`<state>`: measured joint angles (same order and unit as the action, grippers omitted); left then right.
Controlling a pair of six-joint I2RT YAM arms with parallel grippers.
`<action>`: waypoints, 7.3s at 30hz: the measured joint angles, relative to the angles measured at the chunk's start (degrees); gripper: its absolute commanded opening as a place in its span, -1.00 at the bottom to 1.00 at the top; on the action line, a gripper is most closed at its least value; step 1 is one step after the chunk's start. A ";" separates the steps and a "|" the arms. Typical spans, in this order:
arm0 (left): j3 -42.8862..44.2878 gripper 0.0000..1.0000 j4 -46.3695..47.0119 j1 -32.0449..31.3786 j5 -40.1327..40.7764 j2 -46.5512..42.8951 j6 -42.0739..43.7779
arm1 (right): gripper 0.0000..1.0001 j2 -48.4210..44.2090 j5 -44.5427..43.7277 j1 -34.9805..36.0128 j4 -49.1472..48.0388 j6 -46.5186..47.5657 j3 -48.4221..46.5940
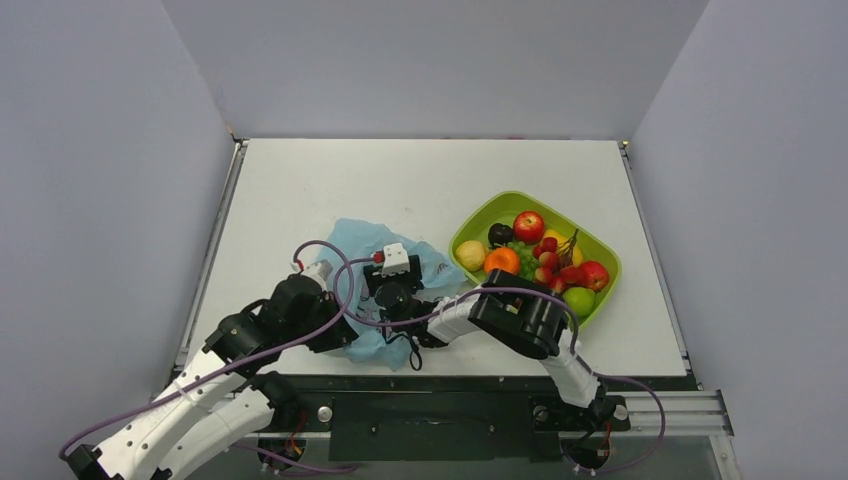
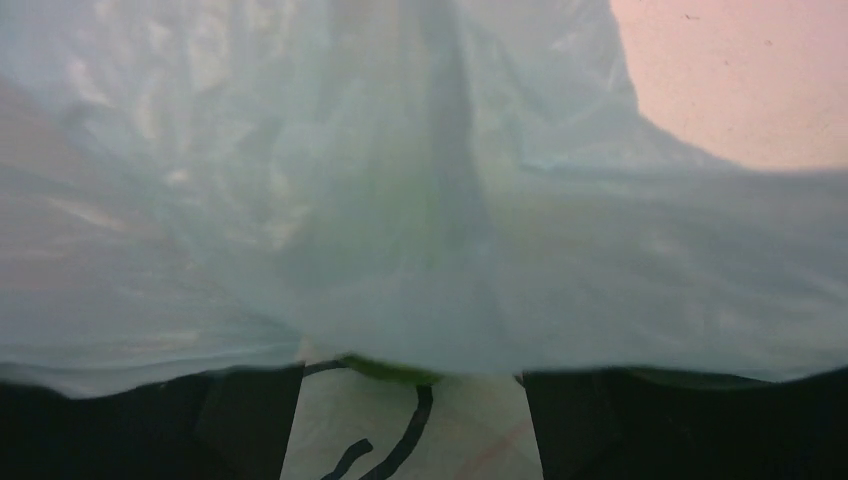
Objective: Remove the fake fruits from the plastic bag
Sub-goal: Take out the fake fruit from the plastic bag, then place the fake fruit in the bin, then take out the fake fruit from the plastic bag.
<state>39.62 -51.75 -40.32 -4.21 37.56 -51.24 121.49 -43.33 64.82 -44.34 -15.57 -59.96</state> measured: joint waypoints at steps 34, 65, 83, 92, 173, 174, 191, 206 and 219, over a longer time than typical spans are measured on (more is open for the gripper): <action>11.10 -1.00 -5.99 0.28 12.17 10.88 15.78 | -1.00 -42.66 41.68 -3.45 13.68 -10.23 22.49; 10.36 -1.00 -5.44 0.35 15.56 5.14 15.47 | -0.67 -65.92 10.21 -31.76 49.33 -16.76 24.96; 10.34 -1.00 -5.40 -0.46 15.56 4.09 15.45 | 0.52 -58.16 22.47 -36.96 51.30 -13.77 19.91; 10.12 -1.00 -5.07 -0.57 15.54 4.57 15.45 | 0.48 -62.01 23.78 -24.90 50.27 -9.51 19.80; -7.34 -1.00 15.61 -16.06 9.92 -8.63 -13.53 | 0.67 -1.75 43.89 6.64 -9.40 -8.46 2.49; -8.26 -1.00 15.30 -16.09 9.79 -8.98 -13.75 | 0.65 -0.87 41.72 7.08 -8.35 -7.34 1.88; -9.40 -1.00 8.57 -16.09 13.33 -17.25 -15.98 | -0.94 -0.46 28.33 7.78 -1.97 -4.42 3.08; -4.76 -1.00 4.26 -16.09 23.61 -8.04 -15.10 | -1.00 -30.18 45.48 -2.03 4.26 -14.56 21.18; -4.90 -1.00 2.56 -16.09 26.95 -9.77 -15.15 | -1.00 -59.78 36.44 -2.34 24.98 -9.27 27.02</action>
<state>34.72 -49.19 -56.40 22.74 27.79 -66.39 61.71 -6.90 62.48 -19.35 -24.84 -32.95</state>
